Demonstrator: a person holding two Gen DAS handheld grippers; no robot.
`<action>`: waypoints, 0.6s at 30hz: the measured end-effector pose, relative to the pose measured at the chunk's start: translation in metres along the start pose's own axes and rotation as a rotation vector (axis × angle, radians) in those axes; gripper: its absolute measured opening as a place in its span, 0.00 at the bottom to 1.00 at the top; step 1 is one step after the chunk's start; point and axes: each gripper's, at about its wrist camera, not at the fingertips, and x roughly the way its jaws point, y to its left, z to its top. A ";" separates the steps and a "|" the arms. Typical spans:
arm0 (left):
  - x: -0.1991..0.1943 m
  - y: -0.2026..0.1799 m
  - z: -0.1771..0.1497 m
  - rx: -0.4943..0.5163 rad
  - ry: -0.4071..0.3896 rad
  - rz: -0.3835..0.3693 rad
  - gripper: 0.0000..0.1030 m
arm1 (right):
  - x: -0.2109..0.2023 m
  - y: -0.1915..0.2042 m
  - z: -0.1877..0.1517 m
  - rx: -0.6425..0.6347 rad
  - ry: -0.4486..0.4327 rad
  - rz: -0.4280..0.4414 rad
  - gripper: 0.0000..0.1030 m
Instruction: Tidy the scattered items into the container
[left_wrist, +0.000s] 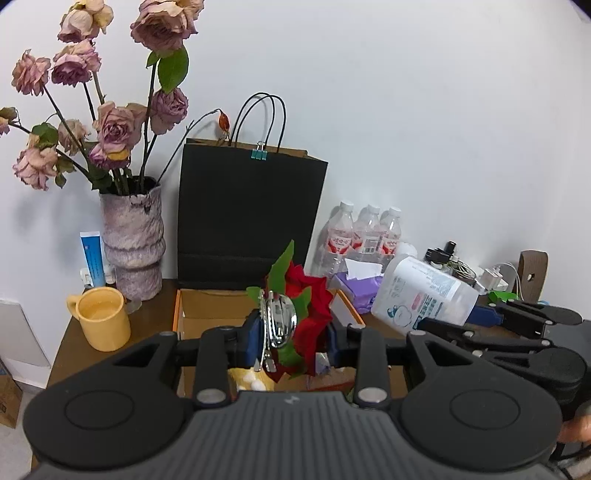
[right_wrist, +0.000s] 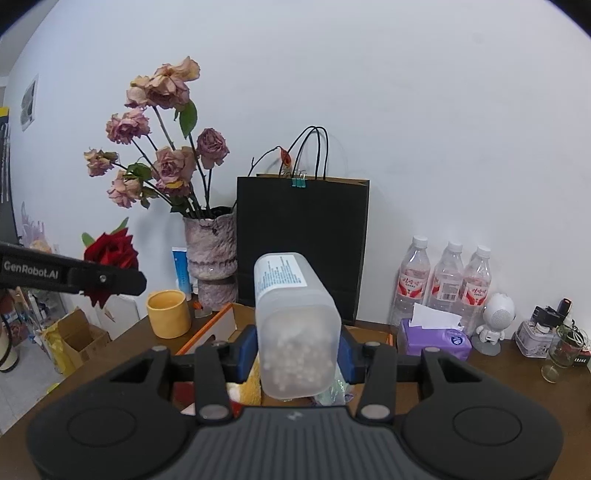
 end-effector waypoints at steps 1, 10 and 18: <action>0.002 0.000 0.002 -0.006 -0.002 0.005 0.33 | 0.002 0.001 0.001 -0.005 -0.001 -0.006 0.42; 0.029 0.001 0.018 -0.034 0.009 0.053 0.33 | 0.034 0.002 0.009 -0.002 0.045 -0.032 0.42; 0.068 0.014 0.019 -0.081 0.060 0.116 0.33 | 0.075 0.002 0.008 0.017 0.123 -0.047 0.42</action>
